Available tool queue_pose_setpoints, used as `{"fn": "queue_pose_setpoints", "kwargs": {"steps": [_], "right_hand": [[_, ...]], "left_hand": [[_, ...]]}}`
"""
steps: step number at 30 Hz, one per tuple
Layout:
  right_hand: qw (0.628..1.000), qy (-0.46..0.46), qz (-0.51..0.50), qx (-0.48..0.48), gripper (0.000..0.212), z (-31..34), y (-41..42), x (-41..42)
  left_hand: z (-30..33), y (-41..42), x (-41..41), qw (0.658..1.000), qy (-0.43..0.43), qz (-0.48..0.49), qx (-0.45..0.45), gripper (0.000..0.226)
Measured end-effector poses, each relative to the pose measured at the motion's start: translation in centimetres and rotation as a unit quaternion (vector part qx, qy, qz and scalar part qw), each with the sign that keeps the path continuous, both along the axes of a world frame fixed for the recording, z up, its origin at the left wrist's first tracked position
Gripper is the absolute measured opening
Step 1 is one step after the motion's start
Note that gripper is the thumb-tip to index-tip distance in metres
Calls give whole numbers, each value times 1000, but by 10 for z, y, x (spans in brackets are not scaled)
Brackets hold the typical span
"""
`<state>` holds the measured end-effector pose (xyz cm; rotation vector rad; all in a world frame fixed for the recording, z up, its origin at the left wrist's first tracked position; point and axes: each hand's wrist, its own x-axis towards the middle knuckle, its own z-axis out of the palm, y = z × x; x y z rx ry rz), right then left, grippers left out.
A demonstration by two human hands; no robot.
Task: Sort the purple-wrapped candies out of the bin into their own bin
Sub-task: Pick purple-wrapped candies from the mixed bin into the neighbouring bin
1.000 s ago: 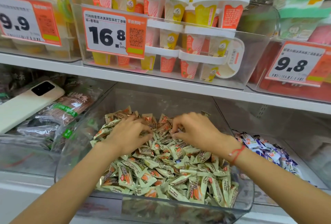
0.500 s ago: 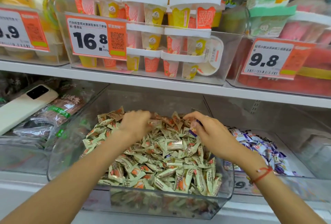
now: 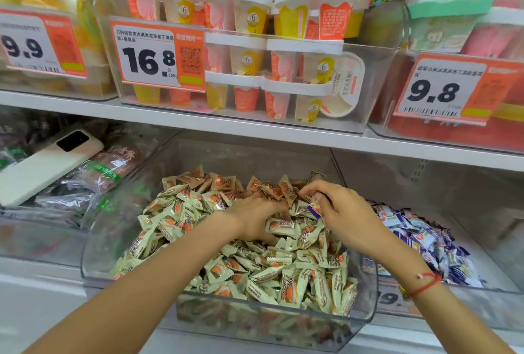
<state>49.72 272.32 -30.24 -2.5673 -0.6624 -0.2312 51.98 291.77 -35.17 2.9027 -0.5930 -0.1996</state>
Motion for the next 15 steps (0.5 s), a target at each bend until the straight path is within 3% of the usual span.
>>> {"fn": "queue_pose_setpoints", "kwargs": {"steps": [5,10,13,15], "right_hand": [[1000,-3,0,-16,31,1,0,0],[1000,-4,-3,-9,32,-1,0,3],[1000,-9,1,-2,32,-3,-1,4],[1000,-15,-3,-2,33,-4,-1,5]], "left_hand": [[16,32,3,989,-105,83,-54,40],[32,69,-8,952,-168,246,72,38],[34,50,-17,962,-219,162,-17,39],[31,28,-17,982,-162,24,-95,36]]}}
